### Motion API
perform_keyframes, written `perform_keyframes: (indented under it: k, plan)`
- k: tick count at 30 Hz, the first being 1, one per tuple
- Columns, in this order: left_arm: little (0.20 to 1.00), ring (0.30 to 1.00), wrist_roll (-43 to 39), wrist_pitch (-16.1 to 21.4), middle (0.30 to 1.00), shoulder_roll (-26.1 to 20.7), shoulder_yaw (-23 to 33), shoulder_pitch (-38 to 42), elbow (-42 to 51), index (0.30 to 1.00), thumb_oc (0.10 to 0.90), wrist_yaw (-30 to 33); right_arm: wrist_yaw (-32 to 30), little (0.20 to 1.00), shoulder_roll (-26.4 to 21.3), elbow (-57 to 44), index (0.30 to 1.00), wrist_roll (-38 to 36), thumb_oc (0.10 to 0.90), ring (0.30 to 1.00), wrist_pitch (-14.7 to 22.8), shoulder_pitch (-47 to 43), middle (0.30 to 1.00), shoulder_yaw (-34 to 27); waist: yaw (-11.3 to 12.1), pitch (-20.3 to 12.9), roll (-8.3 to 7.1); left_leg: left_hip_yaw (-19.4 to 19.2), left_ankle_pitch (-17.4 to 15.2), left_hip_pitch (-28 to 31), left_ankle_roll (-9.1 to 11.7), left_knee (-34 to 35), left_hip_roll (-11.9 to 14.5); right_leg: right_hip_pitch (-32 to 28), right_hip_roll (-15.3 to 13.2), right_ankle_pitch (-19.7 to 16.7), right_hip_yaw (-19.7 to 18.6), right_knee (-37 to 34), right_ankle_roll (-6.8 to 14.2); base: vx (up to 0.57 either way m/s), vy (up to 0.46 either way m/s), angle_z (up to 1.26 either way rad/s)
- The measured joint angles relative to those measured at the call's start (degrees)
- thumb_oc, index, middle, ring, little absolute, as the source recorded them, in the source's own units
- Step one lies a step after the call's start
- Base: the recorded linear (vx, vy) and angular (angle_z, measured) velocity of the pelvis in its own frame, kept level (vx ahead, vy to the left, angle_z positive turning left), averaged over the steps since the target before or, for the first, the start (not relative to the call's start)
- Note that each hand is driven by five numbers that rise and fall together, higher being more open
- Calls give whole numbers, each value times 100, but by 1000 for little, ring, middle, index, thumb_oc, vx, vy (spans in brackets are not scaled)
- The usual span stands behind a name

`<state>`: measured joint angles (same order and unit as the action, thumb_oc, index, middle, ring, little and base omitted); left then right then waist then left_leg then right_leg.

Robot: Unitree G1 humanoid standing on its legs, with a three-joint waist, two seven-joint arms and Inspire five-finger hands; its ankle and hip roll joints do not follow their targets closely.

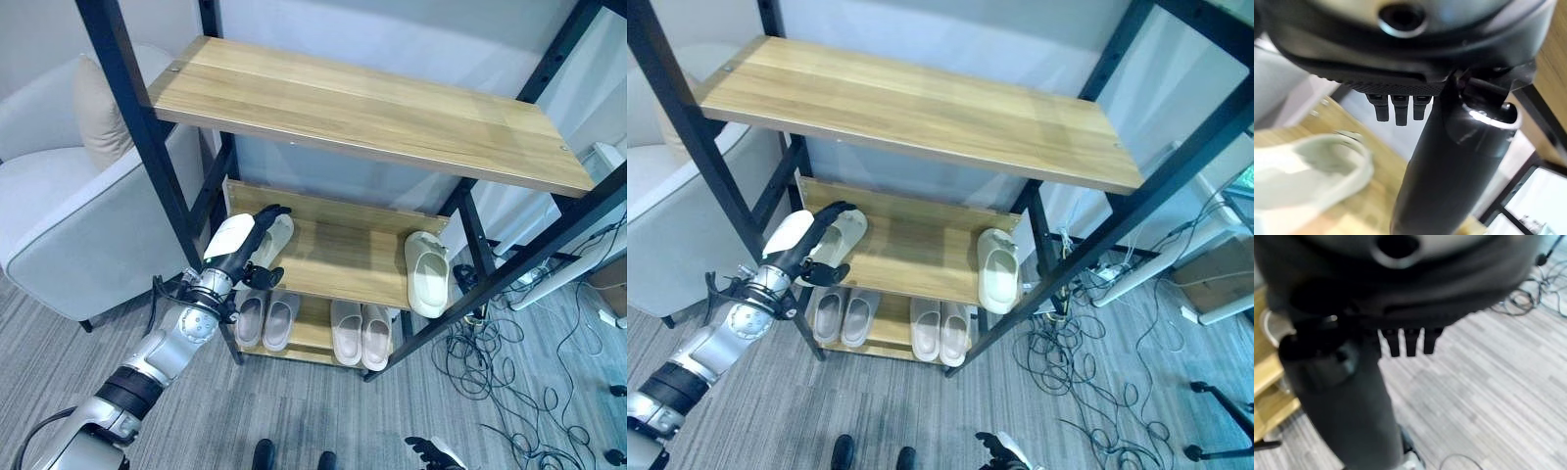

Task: Arrange the slippers neatly on the shoe rack.

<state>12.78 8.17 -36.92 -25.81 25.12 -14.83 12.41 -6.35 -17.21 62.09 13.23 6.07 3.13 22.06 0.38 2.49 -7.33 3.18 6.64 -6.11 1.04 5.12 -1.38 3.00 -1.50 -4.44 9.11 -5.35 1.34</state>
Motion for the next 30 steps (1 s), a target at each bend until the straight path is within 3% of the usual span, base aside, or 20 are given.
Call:
perform_keyframes:
  k: [4,10,18,24,28,30]
  plan:
    - [900,900,-21,-1,900,-14,-14,151,-22,900,800,0,-3,900,-4,0,900,1,800,900,0,-54,900,-2,-68,5,70,-21,-2,56,1,1,5,-49,1,4,-6,-2,5,0,0,0]
    - [900,900,432,-104,900,-516,-358,793,-235,900,800,5,-3,900,-29,2,900,1,800,900,5,-77,900,-2,-123,-11,147,-59,-24,53,32,3,26,-35,20,2,-29,-15,2,-3,2,-2]
    - [900,900,979,-116,900,-881,-646,1440,-755,900,800,16,8,900,-152,-9,900,1,800,900,10,-48,900,19,-128,-11,148,-109,-38,27,12,2,39,16,33,-17,-121,-35,-24,-4,3,-3]
    - [900,900,1285,-158,900,-1185,-1244,1856,-1049,900,800,7,69,900,-242,-14,900,-3,800,900,11,-87,900,117,-127,-6,126,-108,-15,-66,-18,0,42,111,38,-21,-121,2,-26,-7,1,0]
    - [900,900,1730,-168,900,-1481,-1944,2561,-1284,900,800,-57,109,900,-240,-121,900,-5,800,900,70,-227,900,265,-125,75,-45,-110,-14,-141,-17,-1,51,185,48,-21,-126,3,-25,0,0,0]
    - [900,900,1841,-172,900,-1487,-1952,2700,-1395,900,800,-56,105,900,-240,-206,900,-5,800,900,98,-274,900,306,-140,121,-135,-122,-15,-155,-17,-1,50,206,47,-21,-137,3,-25,0,0,0]
